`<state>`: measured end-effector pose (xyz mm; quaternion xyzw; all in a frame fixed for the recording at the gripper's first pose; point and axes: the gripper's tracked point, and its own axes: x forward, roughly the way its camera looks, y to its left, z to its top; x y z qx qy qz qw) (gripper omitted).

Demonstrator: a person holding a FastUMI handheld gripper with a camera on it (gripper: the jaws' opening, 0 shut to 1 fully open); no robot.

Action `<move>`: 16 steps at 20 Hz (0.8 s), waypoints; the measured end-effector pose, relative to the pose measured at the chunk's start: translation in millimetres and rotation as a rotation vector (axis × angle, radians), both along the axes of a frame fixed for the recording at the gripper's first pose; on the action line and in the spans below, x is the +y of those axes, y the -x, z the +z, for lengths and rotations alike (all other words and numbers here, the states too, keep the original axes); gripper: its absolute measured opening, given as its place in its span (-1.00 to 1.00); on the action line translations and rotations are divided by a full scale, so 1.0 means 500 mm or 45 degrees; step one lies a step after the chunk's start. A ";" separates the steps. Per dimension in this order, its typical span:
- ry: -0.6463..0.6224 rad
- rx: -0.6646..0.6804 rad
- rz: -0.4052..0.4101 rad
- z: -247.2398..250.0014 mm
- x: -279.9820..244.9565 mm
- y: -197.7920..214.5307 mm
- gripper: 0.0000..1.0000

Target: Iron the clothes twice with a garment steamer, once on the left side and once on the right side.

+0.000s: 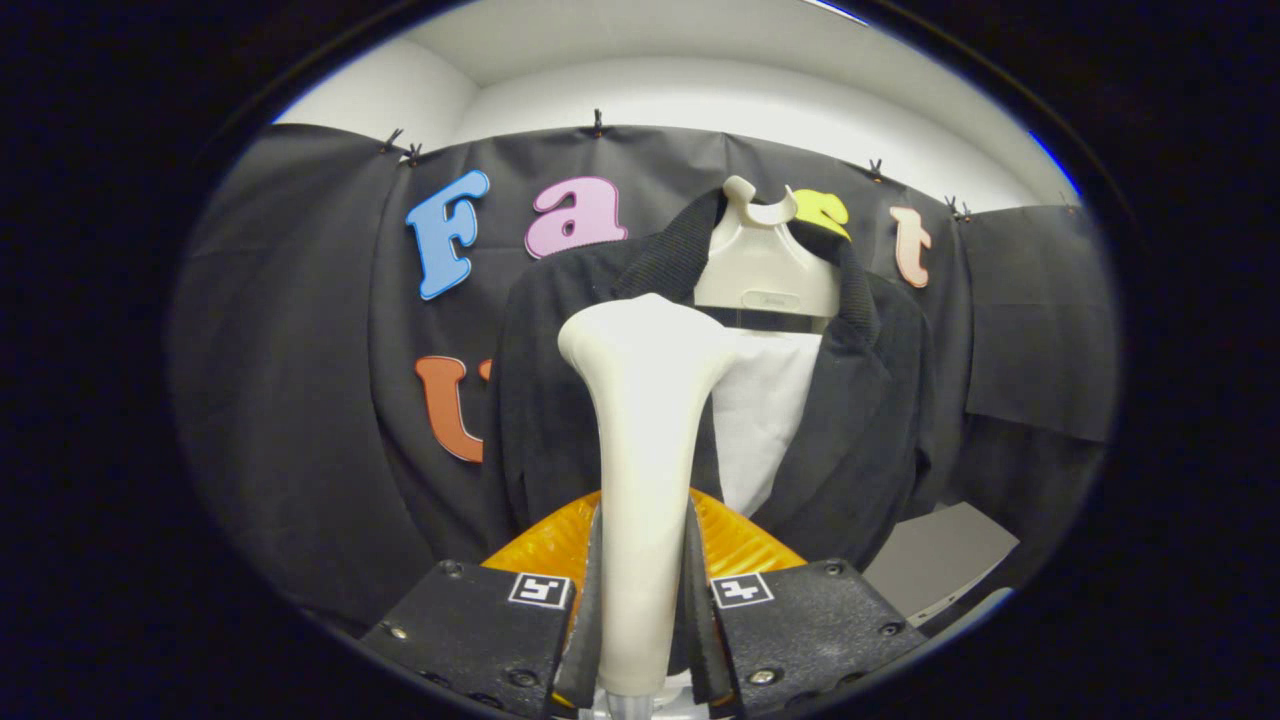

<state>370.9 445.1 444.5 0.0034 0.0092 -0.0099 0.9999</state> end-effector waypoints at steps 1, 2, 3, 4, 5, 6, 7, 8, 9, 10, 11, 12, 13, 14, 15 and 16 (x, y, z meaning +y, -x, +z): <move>-0.002 0.009 -0.001 -0.014 0.000 0.002 -0.24; -0.003 0.017 0.002 -0.027 0.001 0.004 -0.24; 0.000 0.026 0.007 -0.040 0.002 0.004 -0.24; -0.001 0.034 0.006 -0.053 0.001 0.005 -0.24; 0.000 0.039 0.009 -0.067 0.001 0.007 -0.24; -0.001 0.043 0.009 -0.079 -0.001 0.008 -0.24; -0.002 0.049 0.010 -0.093 -0.001 0.010 -0.24; -0.009 0.057 0.015 -0.105 -0.001 0.011 -0.24; -0.008 0.073 0.019 -0.125 -0.001 0.012 -0.25; -0.010 0.089 0.024 -0.138 -0.002 0.013 -0.25; -0.006 0.100 0.028 -0.150 -0.002 0.015 -0.25; -0.005 0.108 0.030 -0.162 -0.005 0.015 -0.24; -0.001 0.118 0.030 -0.179 -0.009 0.017 -0.24; 0.004 0.126 0.033 -0.192 -0.010 0.018 -0.24; 0.014 0.137 0.035 -0.208 -0.010 0.018 -0.24; 0.017 0.146 0.037 -0.222 -0.013 0.019 -0.24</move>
